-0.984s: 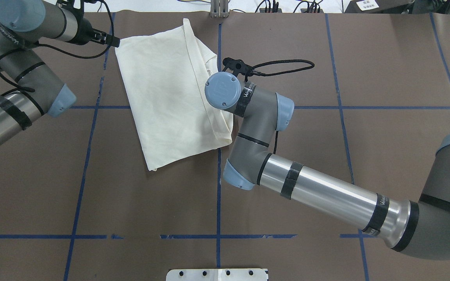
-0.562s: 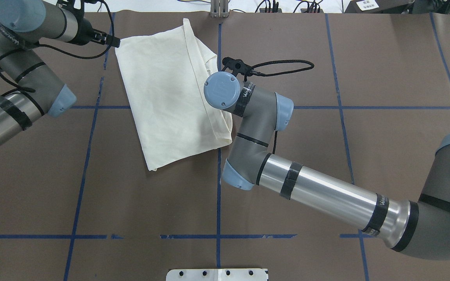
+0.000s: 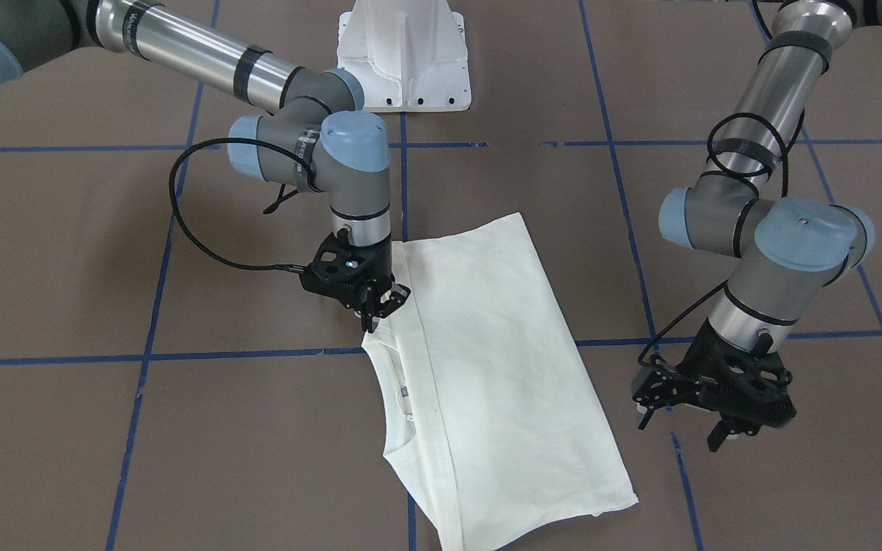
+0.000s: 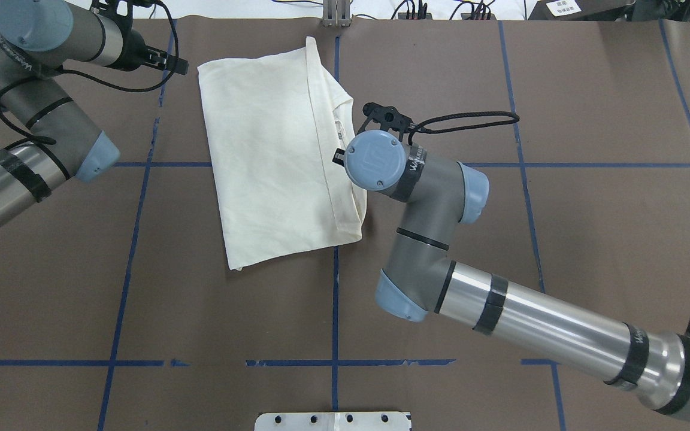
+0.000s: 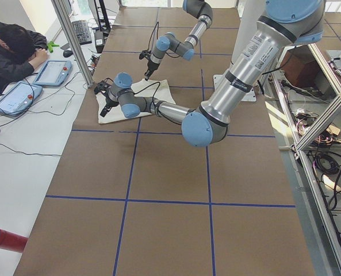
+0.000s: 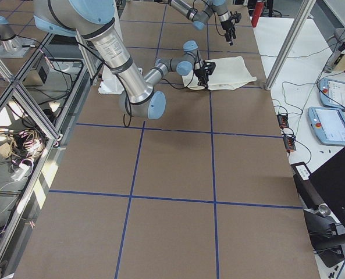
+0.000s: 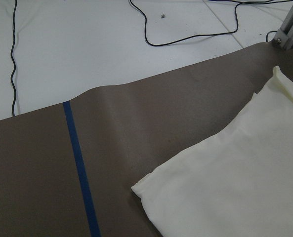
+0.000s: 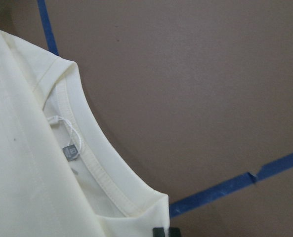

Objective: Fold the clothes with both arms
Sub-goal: 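Pull the collar edge with the right gripper to straighten the shirt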

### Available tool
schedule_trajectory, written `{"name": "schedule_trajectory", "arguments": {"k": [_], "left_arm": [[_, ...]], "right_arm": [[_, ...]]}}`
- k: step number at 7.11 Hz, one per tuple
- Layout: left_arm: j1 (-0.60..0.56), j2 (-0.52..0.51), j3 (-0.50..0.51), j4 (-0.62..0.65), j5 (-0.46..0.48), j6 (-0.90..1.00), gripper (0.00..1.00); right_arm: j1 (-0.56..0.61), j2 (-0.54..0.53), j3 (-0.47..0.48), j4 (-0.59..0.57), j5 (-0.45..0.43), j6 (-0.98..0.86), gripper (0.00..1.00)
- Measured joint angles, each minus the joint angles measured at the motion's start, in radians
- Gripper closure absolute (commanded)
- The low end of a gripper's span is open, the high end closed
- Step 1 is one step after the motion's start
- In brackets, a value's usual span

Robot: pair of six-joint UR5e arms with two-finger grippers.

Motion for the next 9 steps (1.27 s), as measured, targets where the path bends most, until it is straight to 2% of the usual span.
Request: {"name": "schedule_trajectory", "arguments": {"k": [2, 3, 6, 9], "left_arm": [[0.002, 0.002, -0.014, 0.001, 0.000, -0.001, 0.00], [0.005, 0.008, -0.023, 0.001, 0.000, -0.001, 0.00], [0.013, 0.024, -0.048, 0.002, -0.003, -0.001, 0.00], [0.016, 0.073, -0.123, 0.012, -0.040, 0.005, 0.00]], "right_arm": [[-0.049, -0.146, 0.175, -0.008, -0.024, 0.001, 1.00], [-0.067, -0.193, 0.227, -0.008, -0.038, 0.001, 0.01], [-0.077, -0.243, 0.296, -0.029, -0.034, -0.053, 0.00], [-0.094, -0.207, 0.377, -0.174, -0.017, -0.342, 0.00]]}}
